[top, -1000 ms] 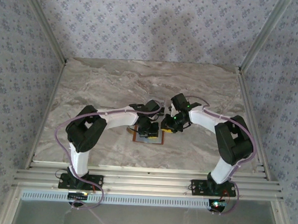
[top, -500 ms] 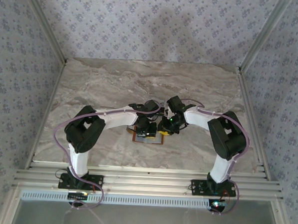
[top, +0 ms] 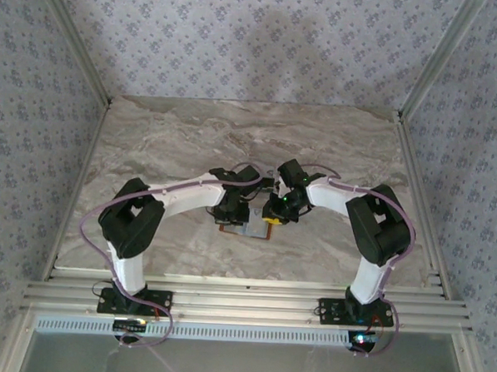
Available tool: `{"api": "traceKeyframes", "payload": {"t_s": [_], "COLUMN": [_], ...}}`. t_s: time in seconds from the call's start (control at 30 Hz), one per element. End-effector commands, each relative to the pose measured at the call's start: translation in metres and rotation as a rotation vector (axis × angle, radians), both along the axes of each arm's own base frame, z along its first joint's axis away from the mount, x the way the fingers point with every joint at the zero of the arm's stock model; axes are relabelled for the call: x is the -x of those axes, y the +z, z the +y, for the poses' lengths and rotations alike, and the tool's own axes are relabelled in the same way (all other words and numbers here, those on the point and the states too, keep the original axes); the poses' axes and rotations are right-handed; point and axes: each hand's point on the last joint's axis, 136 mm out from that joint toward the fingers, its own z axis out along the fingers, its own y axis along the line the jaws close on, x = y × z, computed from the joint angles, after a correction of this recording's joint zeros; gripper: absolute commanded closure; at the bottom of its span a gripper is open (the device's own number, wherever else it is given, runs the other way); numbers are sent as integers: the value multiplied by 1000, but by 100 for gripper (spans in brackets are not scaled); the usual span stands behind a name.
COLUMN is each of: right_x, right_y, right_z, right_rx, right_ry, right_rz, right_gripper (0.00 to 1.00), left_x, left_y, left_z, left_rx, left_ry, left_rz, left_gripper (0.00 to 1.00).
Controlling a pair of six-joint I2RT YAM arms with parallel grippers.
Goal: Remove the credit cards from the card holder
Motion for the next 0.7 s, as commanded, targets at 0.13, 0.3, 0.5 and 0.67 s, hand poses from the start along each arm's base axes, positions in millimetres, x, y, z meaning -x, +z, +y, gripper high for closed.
{"api": "traceKeyframes", "payload": {"t_s": [0.13, 0.3, 0.5, 0.67], "right_x": [10, 10, 8, 9], "right_y": [-15, -14, -7, 5], "right_z": [-9, -8, -4, -6], "right_rx": [79, 80, 75, 93], "right_ry": [16, 27, 33, 35], "right_rz": [42, 45, 36, 19], "right_gripper": [75, 75, 64, 57], "left_x": [-7, -10, 5, 2], "left_y": [29, 48, 65, 69], "left_z": [38, 26, -29, -14], "left_rx": [-68, 46, 217, 147], "left_ry": [38, 2, -136, -94], "left_rz": [-67, -102, -82, -119], "left_gripper": [85, 84, 81, 82]}}
